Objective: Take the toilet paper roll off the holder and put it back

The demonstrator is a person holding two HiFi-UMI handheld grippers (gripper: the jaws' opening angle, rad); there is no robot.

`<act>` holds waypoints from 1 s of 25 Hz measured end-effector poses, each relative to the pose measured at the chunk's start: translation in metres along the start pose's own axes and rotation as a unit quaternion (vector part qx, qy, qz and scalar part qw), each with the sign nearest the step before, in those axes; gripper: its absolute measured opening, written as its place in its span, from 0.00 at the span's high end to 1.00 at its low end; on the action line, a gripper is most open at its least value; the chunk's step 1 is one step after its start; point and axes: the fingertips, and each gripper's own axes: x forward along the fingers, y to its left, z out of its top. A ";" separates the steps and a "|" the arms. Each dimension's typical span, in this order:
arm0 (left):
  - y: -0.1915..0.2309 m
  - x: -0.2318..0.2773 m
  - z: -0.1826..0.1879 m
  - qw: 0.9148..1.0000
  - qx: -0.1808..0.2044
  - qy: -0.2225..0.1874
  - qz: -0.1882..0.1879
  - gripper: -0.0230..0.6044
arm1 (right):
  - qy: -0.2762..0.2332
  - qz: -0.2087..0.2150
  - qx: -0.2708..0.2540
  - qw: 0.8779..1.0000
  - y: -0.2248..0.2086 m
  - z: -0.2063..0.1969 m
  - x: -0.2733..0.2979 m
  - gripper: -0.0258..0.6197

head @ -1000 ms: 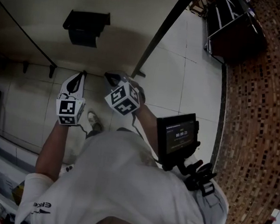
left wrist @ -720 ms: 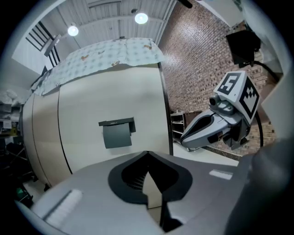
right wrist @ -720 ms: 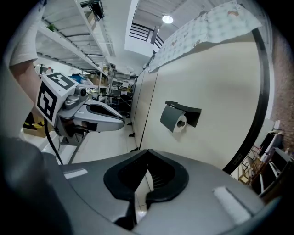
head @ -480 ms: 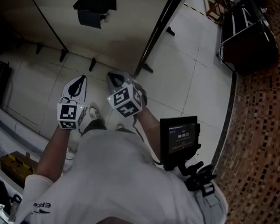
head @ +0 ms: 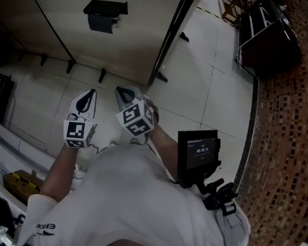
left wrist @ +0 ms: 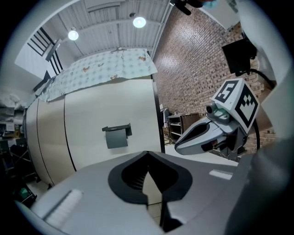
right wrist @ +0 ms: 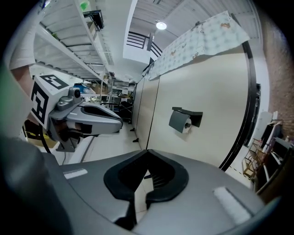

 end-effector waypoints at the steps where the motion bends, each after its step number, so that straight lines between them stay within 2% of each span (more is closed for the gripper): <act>1: 0.001 -0.001 0.001 1.000 -0.001 -0.002 -0.002 0.96 | -0.001 -0.004 0.001 1.000 0.001 0.003 -0.001 0.94; 13: 0.011 -0.016 0.000 1.000 -0.002 -0.016 -0.017 0.96 | -0.004 -0.024 -0.003 1.000 0.016 0.017 -0.002 0.94; 25: 0.017 -0.013 -0.006 1.000 -0.004 -0.012 -0.027 0.96 | 0.006 -0.030 -0.003 1.000 0.016 0.016 0.004 0.94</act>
